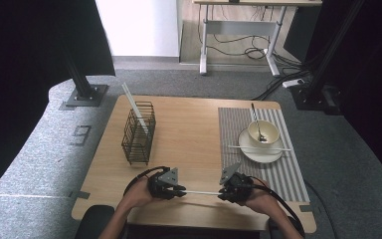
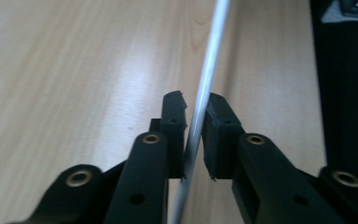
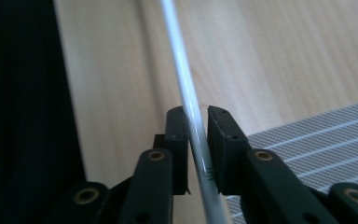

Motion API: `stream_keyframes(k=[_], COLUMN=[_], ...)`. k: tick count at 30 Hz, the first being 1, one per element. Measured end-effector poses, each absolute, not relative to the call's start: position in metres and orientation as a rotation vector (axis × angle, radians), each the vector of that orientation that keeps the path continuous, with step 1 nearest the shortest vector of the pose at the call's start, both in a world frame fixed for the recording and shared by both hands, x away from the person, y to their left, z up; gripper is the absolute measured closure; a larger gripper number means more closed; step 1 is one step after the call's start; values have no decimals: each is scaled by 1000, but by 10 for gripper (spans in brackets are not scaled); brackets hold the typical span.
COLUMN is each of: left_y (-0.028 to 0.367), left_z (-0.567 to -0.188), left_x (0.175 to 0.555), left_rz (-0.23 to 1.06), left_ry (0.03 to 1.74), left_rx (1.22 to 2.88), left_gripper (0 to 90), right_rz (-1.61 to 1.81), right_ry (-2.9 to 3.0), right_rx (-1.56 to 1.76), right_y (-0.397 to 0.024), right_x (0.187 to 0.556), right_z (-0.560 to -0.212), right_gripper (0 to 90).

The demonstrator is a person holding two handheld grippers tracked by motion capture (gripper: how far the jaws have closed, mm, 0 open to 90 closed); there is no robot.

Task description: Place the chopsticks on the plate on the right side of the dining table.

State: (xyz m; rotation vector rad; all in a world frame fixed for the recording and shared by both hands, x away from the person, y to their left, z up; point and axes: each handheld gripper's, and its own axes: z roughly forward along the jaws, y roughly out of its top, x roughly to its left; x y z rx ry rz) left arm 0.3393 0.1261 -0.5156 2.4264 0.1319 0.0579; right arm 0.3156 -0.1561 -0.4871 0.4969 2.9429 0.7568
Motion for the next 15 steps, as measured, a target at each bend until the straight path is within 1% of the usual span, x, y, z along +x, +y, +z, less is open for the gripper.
stream_keyframes(k=[2,5,8,11,15], left_y=[127,129,130,133,140], left_z=[-516,-516,-516,-517,-519], left_x=[340,341,342,344,347], left_rz=[74,84,92,111,117], left_ry=[139,161,192,239,346], left_rx=[2417,2403,2385,2369,2324], left_gripper=[749,729,689,577,424], right_rz=[773,799,827,826,846], right_ry=[2981,2990,2984,2967,2937], right_rx=[487,475,491,495,528], right_y=[-155,-155,-155,-158,-165], right_x=[313,311,309,308,307], right_z=[-487,-486,-484,-482,-479], right_gripper=[811,822,824,824,825])
